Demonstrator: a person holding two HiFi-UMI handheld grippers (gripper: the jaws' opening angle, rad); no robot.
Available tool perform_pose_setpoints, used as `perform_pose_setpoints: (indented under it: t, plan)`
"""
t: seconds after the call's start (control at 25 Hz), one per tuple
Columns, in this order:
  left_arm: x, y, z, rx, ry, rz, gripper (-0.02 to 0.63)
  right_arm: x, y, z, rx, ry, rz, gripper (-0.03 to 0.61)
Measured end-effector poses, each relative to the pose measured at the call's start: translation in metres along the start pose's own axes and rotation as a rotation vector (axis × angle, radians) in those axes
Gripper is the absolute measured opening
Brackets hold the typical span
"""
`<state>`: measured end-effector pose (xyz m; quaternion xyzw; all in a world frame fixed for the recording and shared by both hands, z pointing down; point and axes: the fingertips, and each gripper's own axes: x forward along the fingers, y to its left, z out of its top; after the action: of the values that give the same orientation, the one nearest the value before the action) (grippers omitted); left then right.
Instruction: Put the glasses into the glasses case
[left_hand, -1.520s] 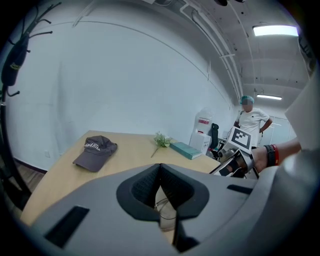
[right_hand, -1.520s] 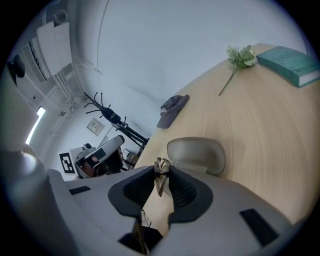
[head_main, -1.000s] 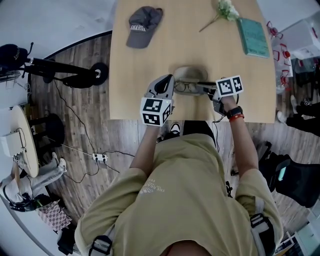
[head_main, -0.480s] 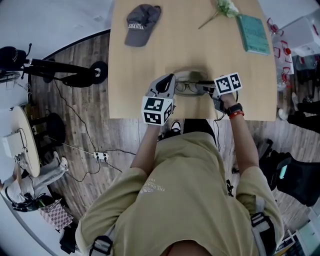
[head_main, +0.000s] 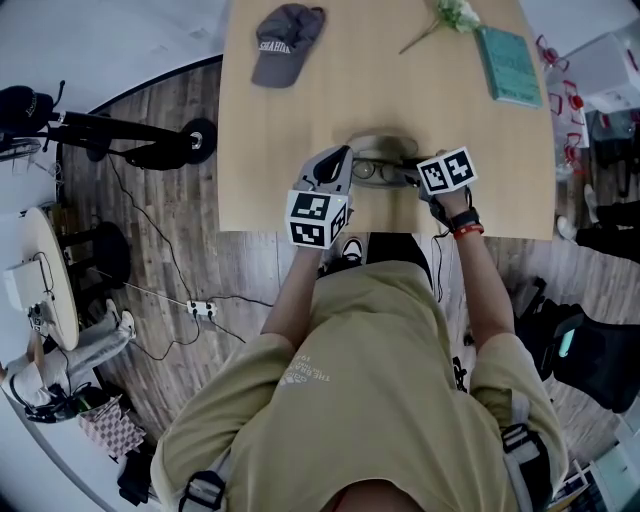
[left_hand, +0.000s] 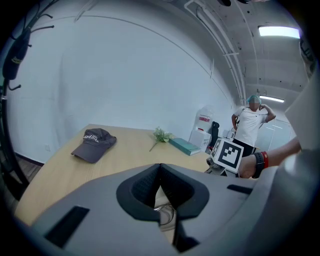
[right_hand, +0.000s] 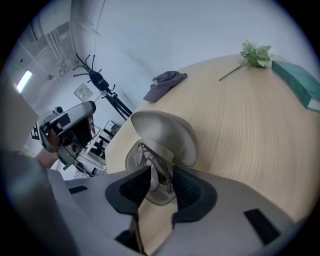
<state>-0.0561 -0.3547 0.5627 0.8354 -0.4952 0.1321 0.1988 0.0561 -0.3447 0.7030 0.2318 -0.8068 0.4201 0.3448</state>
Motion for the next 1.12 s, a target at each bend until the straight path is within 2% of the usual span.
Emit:
perform_pose_setpoints:
  t: [0.32, 0.4, 0.48, 0.64, 0.84, 1.12]
  plan:
    - [-0.006, -0.003, -0.008, 0.007, 0.006, -0.004, 0.021, 0.001, -0.003, -0.001, -0.107, -0.028, -0.154, 0.166]
    - [-0.006, -0.006, -0.009, 0.01, 0.006, -0.005, 0.021, -0.003, -0.009, 0.0, -0.16, -0.048, -0.237, 0.117]
    - [-0.006, -0.008, -0.009, 0.011, 0.007, -0.007, 0.021, -0.005, -0.012, 0.003, -0.192, -0.073, -0.281, 0.121]
    - [-0.009, -0.006, -0.009, 0.01, 0.006, -0.004, 0.021, -0.006, -0.01, 0.006, -0.186, -0.08, -0.285, 0.158]
    - [-0.013, -0.007, -0.008, 0.016, -0.001, -0.004, 0.021, -0.014, -0.009, 0.01, -0.176, -0.109, -0.307, 0.158]
    - [-0.022, -0.013, 0.001, 0.039, -0.019, -0.01, 0.021, -0.044, 0.004, 0.021, -0.135, -0.207, -0.33, 0.161]
